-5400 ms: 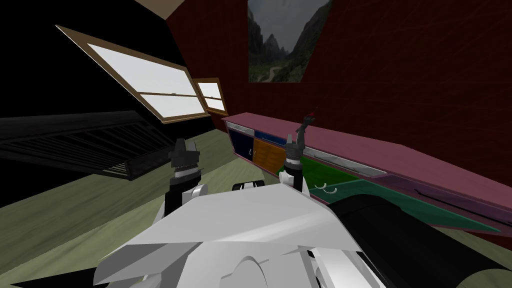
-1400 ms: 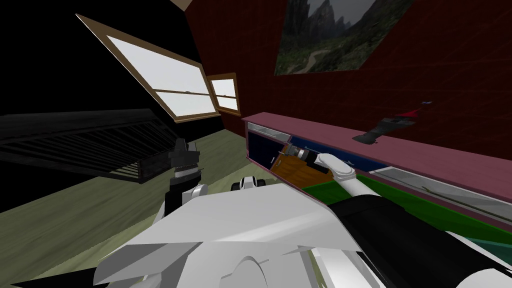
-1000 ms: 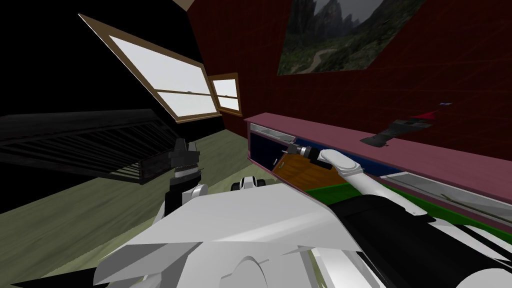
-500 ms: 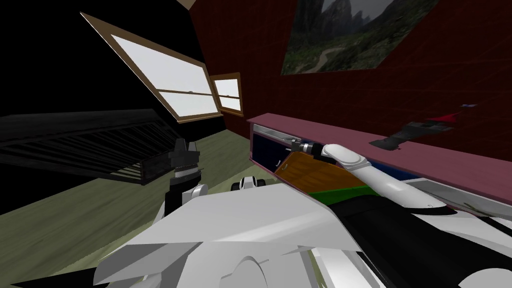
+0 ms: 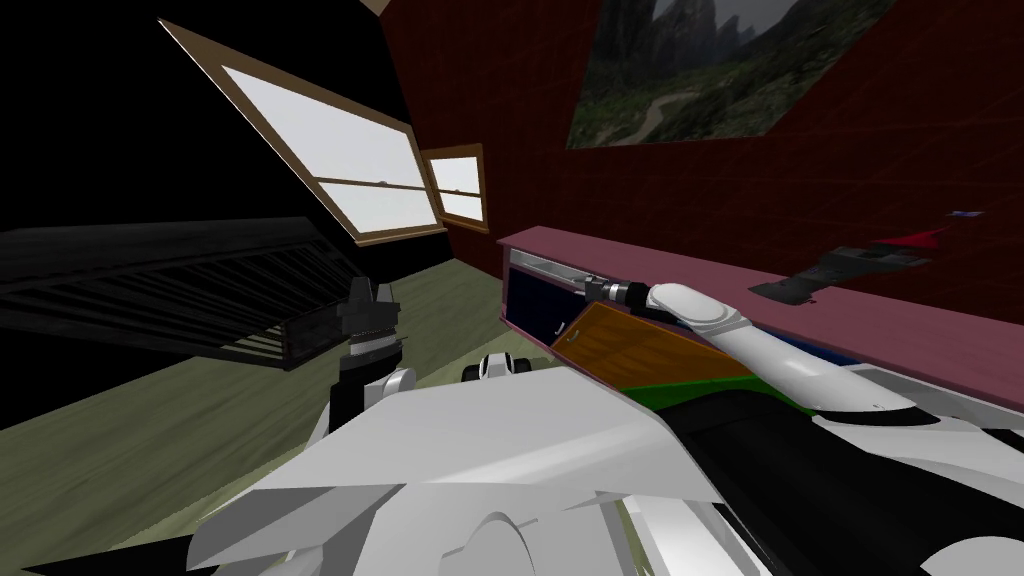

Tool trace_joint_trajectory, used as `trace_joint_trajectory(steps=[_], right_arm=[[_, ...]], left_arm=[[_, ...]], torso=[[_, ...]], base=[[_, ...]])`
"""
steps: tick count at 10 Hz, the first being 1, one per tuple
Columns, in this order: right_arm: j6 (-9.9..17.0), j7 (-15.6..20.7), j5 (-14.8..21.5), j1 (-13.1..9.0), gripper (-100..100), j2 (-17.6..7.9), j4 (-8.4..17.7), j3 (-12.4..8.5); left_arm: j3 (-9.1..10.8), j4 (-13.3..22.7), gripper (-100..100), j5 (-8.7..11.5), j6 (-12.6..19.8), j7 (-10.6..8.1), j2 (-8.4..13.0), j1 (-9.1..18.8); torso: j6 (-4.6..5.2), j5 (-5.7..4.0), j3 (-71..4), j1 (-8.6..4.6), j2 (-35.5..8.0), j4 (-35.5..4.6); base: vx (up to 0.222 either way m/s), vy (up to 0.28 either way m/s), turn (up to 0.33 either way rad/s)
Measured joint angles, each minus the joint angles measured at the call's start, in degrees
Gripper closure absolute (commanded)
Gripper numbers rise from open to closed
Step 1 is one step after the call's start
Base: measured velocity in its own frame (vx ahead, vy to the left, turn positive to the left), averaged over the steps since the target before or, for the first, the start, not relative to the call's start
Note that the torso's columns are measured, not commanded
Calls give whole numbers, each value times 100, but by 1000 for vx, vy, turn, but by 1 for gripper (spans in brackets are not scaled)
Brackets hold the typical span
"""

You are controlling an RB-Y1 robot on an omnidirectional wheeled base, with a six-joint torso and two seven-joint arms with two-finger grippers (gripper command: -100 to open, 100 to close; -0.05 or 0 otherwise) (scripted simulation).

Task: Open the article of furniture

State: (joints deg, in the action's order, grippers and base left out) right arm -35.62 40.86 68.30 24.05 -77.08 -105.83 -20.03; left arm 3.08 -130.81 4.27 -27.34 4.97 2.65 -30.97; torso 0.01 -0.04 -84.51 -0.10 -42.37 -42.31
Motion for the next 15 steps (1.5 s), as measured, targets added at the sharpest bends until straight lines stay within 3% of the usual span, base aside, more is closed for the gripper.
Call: trace_joint_trajectory(steps=[4, 5, 7, 11, 12, 15], right_arm=[[-59, -36, -12, 26, 100, -41, -100, -74], [-64, -37, -12, 29, -100, -40, -104, -77], [-105, -61, 5, 3, -100, -148, -75, -119], [-185, -115, 28, -11, -100, -322, -37, -226], [-185, -115, 28, -11, 100, -322, -36, -224], [-205, -116, 17, -20, 100, -314, -67, -220]], left_arm=[[-2, 0, 0, 0, 0, 0, -2, 2], [-1, 0, 0, 0, 0, 0, -1, 1], [1, 0, 0, 0, 0, 0, 1, -2], [1, 0, 0, 0, 0, 0, 0, -1], [0, 0, 0, 0, 0, 0, 0, 0], [-2, 0, 0, 0, 0, 0, -2, 2]], torso=[[-1, 8, -2, 22, 3, 1], [-3, -2, -21, -12, 35, 10], [-4, -14, -47, -41, 72, 24], [0, 9, 15, 34, -23, -7], [0, 14, 16, 40, -25, -8], [0, 14, 15, 39, -24, -8]], base=[[-120, 119, -49], [88, -33, -2], [135, -96, 7], [78, -79, 6], [7, -6, 1], [-123, 108, -43]])
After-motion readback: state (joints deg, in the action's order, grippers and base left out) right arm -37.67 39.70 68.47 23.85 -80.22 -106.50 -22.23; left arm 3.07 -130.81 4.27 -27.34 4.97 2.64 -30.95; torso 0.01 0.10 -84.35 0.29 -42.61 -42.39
